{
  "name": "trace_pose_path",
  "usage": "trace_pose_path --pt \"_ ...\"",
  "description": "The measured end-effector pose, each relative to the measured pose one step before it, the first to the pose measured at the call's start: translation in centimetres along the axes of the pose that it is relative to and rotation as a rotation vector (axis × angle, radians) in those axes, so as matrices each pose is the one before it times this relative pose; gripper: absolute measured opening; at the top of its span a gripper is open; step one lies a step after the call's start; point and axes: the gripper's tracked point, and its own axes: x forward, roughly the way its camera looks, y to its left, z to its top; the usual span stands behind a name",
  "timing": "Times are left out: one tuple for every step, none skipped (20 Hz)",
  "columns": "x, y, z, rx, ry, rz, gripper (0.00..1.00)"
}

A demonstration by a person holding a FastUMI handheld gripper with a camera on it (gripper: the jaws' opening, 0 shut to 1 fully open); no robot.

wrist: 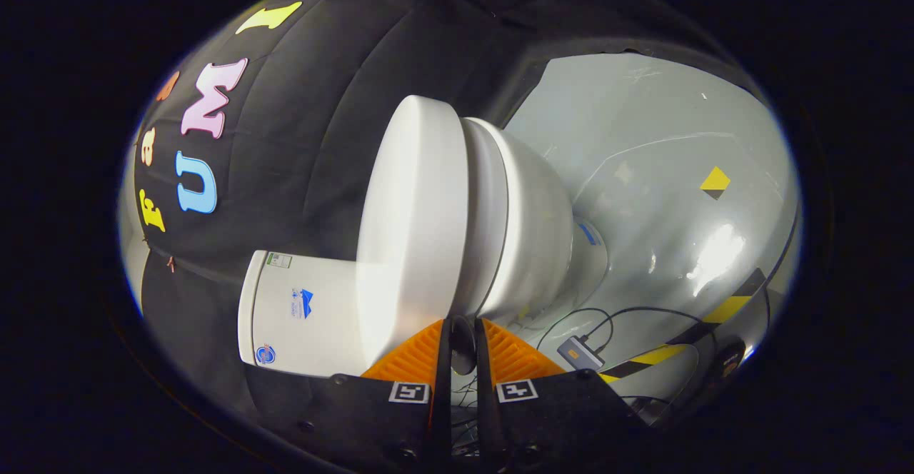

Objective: Open the toilet lid.

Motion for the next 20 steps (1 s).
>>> trace_pose_path --pt "-0.008 0.104 -0.057 -0.01112 0.00265 -0.02413 0.17" --pt "-0.137 0.02 -0.237 -0.02399 0.00703 -0.02879 0.15" --pt "-0.103 0.23 0.07 -0.01495 -0.00451 -0.02287 0.16" --pt "-0.195 0.364 0.232 -0.00355 -0.00819 -0.01567 0.16" --pt "-0.284 0.522 0.286 -0.00121 -0.00837 -0.00863 0.16" --pt "-0.309 0.492 0.23 -0.00414 -0.00927 -0.00539 0.16" --pt "-0.359 0.466 0.123 -0.00871 -0.01079 -0.00536 0.16" --pt "-0.513 0.557 0.075 -0.00727 -0.0134 -0.00439 0.16" --pt "-0.391 0.651 0.166 -0.01018 -0.01125 -0.00308 0.16" --pt "-0.475 0.732 0.269 -0.01576 -0.01456 -0.00238 0.16" --pt "-0.428 0.835 0.156 -0.02372 -0.01102 -0.00192 0.16" --pt "-0.562 0.74 0.005 -0.02794 -0.01294 -0.00364 0.16" --pt "-0.462 0.791 0.216 -0.03143 -0.01152 -0.00355 0.16" --pt "-0.508 0.786 0.151 -0.02679 -0.01194 -0.0035 0.16" --pt "-0.417 0.878 0.245 -0.02097 -0.01259 -0.00301 0.15" --pt "-0.6 1.002 0.193 -0.02002 -0.01421 -0.00126 0.16" --pt "-0.486 0.955 0.119 -0.02442 -0.01472 -0.00258 0.16" --pt "-0.451 1.019 0.297 -0.03254 -0.01706 -0.00783 0.16" --pt "-0.366 0.843 0.083 -0.03301 -0.01566 -0.01181 0.16" --pt "-0.3 0.702 0.129 -0.03036 -0.01268 -0.01647 0.15"
